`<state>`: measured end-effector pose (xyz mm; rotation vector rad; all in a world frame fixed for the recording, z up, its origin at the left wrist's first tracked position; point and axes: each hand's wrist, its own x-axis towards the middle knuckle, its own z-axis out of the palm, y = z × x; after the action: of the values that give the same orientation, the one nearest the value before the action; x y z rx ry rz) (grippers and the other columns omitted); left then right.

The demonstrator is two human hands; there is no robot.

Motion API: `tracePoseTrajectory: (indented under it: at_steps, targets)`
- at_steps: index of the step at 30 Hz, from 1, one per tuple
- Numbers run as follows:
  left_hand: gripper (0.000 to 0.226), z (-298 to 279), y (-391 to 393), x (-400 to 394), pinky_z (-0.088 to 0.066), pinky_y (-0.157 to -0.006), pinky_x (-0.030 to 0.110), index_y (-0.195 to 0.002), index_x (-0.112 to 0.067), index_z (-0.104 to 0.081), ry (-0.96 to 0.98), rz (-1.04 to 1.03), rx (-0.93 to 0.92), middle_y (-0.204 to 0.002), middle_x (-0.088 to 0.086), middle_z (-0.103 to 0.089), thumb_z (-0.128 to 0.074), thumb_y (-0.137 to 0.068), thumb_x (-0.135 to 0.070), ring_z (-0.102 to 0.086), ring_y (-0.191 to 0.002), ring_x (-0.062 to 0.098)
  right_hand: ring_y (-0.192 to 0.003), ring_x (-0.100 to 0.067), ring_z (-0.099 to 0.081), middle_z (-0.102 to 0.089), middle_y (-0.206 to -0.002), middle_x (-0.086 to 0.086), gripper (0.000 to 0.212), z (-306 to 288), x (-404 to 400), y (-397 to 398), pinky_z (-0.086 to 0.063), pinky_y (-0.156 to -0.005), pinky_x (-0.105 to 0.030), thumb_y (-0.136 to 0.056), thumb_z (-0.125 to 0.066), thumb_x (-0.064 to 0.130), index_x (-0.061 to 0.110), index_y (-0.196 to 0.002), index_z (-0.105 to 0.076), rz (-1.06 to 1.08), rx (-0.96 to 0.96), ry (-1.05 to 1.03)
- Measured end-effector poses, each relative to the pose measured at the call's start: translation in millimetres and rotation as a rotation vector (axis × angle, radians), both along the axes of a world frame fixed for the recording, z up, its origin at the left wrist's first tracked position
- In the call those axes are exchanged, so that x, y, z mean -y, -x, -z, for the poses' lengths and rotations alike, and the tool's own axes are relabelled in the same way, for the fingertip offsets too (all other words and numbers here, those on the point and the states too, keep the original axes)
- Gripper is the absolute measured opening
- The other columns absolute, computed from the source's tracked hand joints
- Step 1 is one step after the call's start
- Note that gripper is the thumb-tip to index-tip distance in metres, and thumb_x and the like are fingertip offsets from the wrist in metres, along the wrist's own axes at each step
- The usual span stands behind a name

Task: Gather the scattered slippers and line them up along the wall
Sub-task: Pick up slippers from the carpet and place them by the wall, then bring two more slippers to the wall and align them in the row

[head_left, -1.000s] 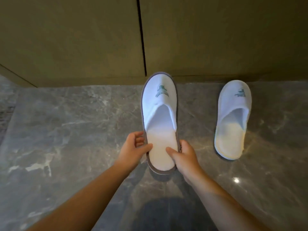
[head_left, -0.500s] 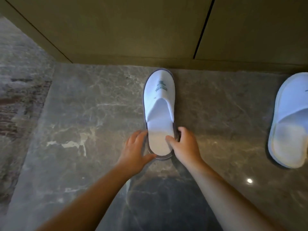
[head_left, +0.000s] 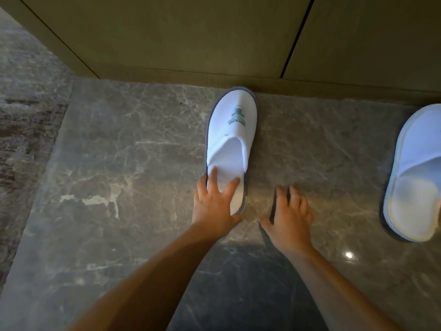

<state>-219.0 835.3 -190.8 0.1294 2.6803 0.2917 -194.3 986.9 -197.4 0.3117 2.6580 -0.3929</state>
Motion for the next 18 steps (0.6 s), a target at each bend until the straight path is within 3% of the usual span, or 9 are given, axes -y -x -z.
tracePoseTrajectory:
  at_steps: [7,13,18]
  targets:
    - [0.081,1,8,-4,-0.028,-0.108,0.051,-0.135,-0.036,-0.02,-0.005,-0.061,-0.014,-0.149,0.012,-0.003,-0.064,-0.069,-0.053,-0.012,-0.133,0.038,-0.139,-0.03,-0.013,-0.013,-0.153,-0.009,0.078,-2,-4,3,-0.018,-0.112,-0.046,-0.079,-0.06,0.042,0.021,-0.14,-0.017,-0.018,0.029,0.031]
    - [0.083,-23,8,-1,-0.021,-0.111,0.049,-0.138,-0.029,-0.019,-0.03,-0.103,0.104,-0.153,0.011,-0.003,-0.061,-0.071,-0.056,-0.014,-0.137,0.035,-0.138,-0.029,-0.017,-0.019,-0.151,-0.012,0.052,-36,-10,6,-0.022,-0.111,-0.038,-0.086,-0.053,0.028,0.014,-0.133,-0.036,-0.021,0.016,0.138]
    - [0.053,-126,-4,14,-0.041,-0.095,0.037,-0.127,-0.014,-0.042,-0.275,-0.311,0.178,-0.132,0.012,-0.05,-0.056,-0.083,-0.041,-0.05,-0.115,0.028,-0.124,-0.028,-0.041,-0.048,-0.133,-0.014,0.043,-144,-7,7,-0.033,-0.103,-0.036,-0.087,-0.05,0.016,0.008,-0.129,-0.043,-0.127,-0.066,0.252]
